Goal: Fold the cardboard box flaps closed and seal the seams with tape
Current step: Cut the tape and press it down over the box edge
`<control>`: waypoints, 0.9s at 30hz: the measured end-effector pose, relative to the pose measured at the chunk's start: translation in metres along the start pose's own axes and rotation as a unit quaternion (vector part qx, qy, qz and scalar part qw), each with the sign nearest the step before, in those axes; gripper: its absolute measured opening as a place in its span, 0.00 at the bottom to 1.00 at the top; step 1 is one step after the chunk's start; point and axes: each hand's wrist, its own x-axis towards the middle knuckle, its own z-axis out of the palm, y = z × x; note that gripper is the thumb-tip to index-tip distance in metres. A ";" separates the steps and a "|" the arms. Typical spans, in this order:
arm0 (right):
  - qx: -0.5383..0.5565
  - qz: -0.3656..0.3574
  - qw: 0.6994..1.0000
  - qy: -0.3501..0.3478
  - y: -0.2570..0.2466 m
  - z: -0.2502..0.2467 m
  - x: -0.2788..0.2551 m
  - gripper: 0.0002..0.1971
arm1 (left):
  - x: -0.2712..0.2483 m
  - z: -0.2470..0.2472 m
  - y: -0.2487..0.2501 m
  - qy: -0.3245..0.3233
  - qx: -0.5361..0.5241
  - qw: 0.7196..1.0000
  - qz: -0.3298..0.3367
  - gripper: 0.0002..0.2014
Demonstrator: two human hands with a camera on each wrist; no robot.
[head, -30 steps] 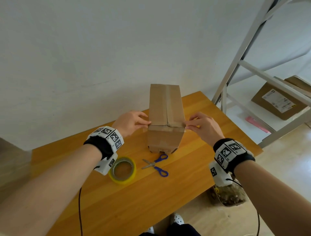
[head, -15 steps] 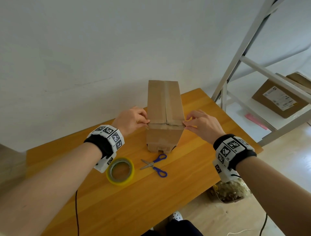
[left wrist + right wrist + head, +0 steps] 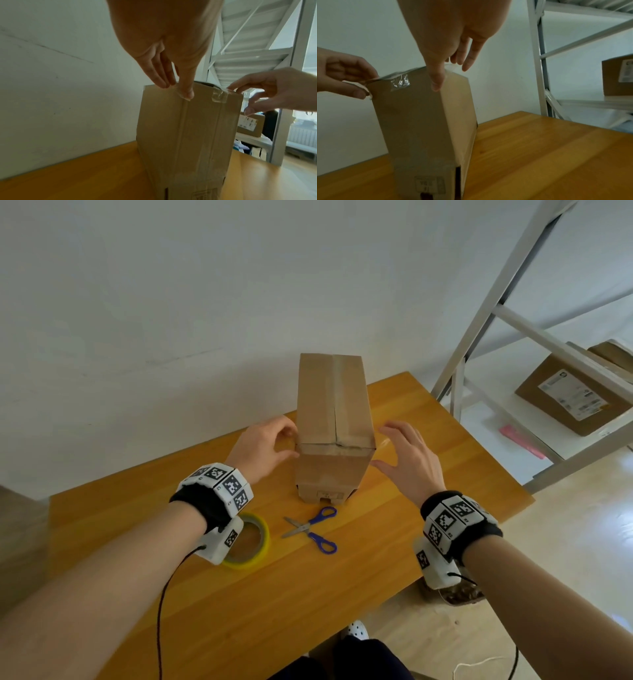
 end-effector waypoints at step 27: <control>0.411 0.305 0.850 -0.126 -0.041 0.024 -0.028 0.41 | -0.042 0.038 0.033 -0.137 -0.242 0.938 -0.209 0.35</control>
